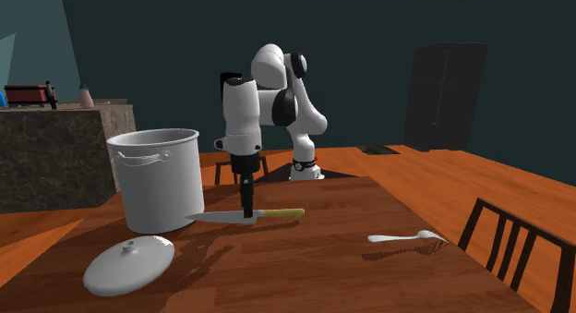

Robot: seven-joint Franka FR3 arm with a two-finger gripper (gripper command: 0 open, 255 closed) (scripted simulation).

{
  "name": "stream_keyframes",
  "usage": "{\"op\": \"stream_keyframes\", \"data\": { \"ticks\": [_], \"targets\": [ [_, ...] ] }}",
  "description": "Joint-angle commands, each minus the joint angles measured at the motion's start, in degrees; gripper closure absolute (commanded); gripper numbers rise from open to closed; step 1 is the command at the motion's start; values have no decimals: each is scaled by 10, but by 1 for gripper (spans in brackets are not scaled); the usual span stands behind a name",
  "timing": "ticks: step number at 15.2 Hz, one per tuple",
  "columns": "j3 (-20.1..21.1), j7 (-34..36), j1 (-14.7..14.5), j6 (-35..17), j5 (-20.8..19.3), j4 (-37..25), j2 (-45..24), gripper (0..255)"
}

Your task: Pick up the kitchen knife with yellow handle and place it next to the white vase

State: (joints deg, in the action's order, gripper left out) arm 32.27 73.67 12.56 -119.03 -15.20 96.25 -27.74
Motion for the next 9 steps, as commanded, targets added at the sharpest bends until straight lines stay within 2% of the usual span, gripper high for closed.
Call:
{"op": "stream_keyframes", "data": {
  "ticks": [1,2,9],
  "targets": [
    [5,-6,4,27,10,-13,15,0],
    [7,-8,5,39,13,-21,21,0],
    [7,-8,4,39,13,-21,21,0]
  ]
}}
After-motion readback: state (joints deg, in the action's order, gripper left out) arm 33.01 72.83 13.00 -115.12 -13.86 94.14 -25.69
